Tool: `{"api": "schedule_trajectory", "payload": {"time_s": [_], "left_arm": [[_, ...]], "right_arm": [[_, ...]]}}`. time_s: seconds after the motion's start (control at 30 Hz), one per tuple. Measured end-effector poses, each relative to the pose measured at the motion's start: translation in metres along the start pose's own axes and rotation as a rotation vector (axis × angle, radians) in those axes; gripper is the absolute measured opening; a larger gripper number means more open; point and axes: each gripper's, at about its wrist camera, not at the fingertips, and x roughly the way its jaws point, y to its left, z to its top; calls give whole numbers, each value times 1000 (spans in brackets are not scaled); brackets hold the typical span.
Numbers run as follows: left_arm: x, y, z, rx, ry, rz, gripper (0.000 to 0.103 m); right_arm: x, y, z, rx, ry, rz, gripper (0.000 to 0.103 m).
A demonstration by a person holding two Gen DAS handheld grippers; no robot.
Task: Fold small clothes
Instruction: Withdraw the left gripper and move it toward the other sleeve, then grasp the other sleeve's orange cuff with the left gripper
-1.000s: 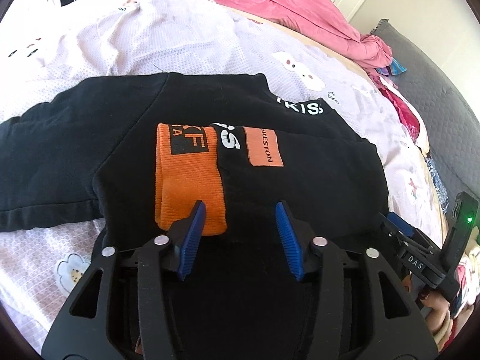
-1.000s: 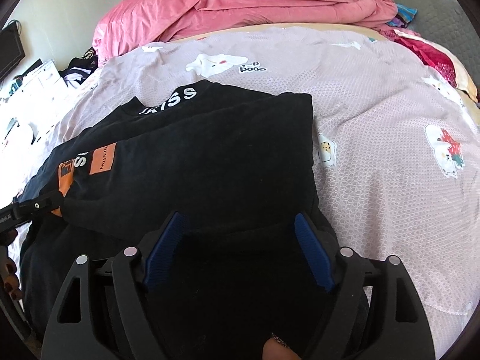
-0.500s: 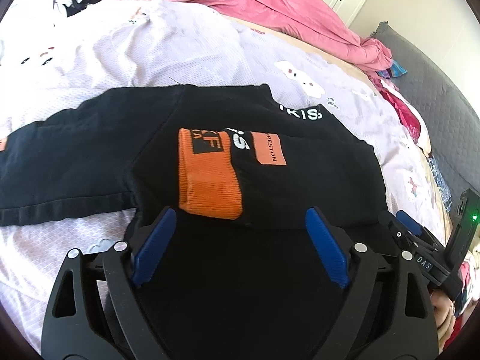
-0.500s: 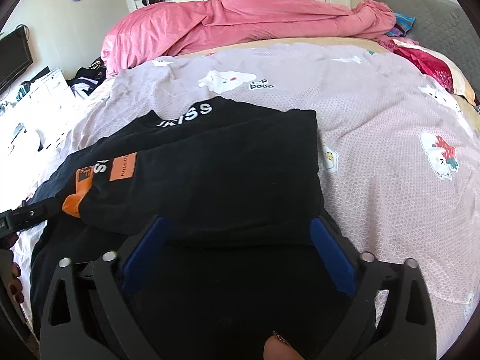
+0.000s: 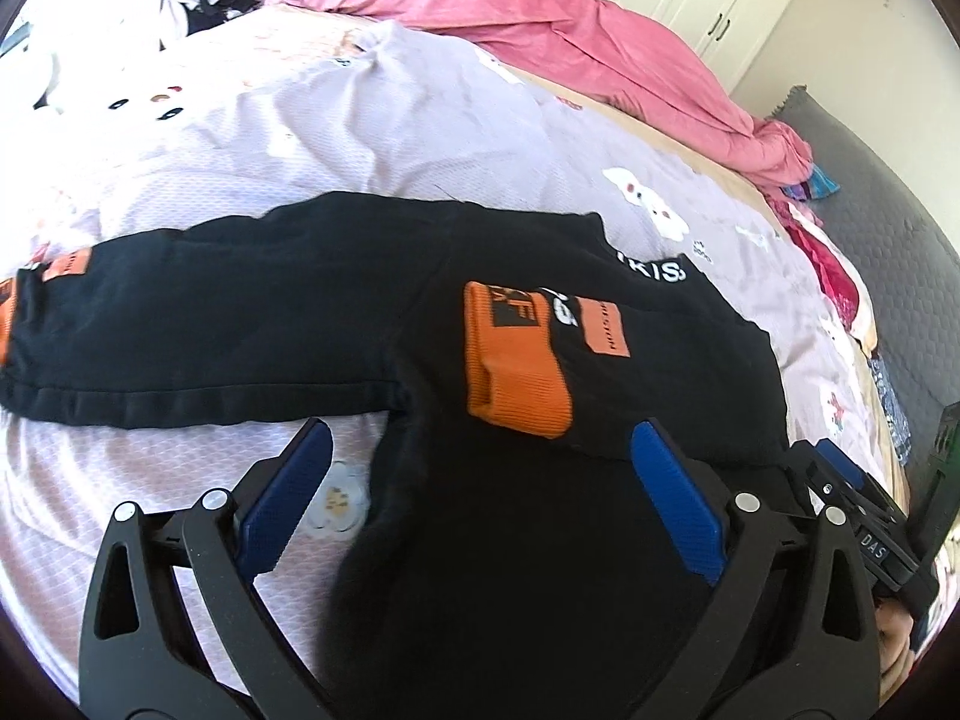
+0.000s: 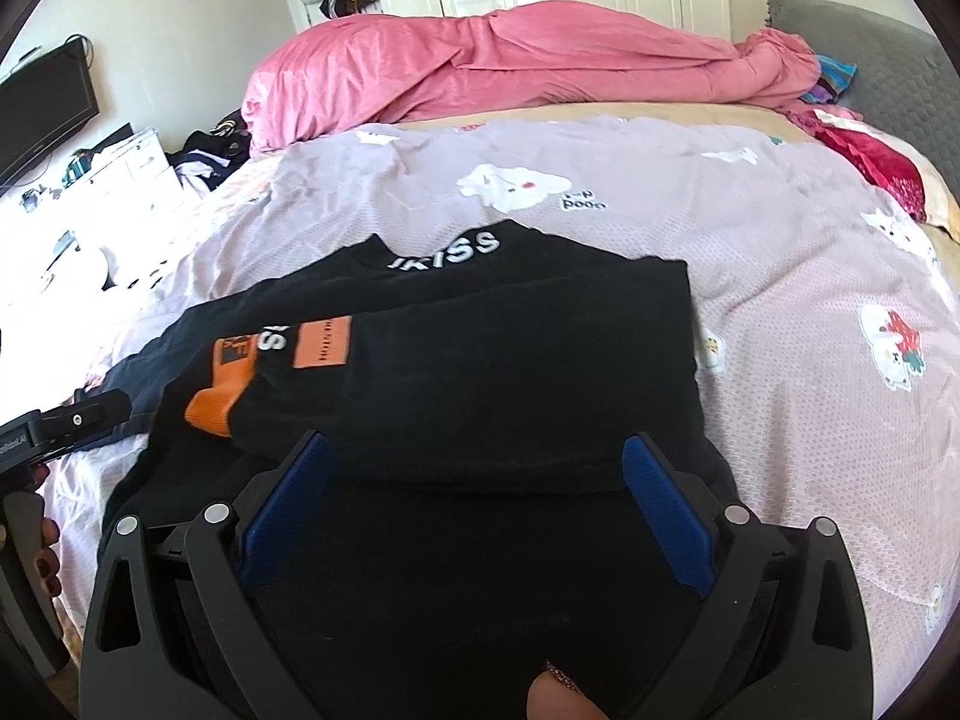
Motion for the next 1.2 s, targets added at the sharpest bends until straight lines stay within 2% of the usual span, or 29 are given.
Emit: {"api": "schedule_trajectory", "payload": {"time_s": [0.8, 1.2], "left_arm": [[-50, 74, -3, -133, -94, 91, 94], [-63, 108, -5, -192, -114, 123, 94]], "right_arm": [[-5, 80, 15, -119, -7, 73, 99], [4, 123, 17, -187, 7, 120, 99]]}}
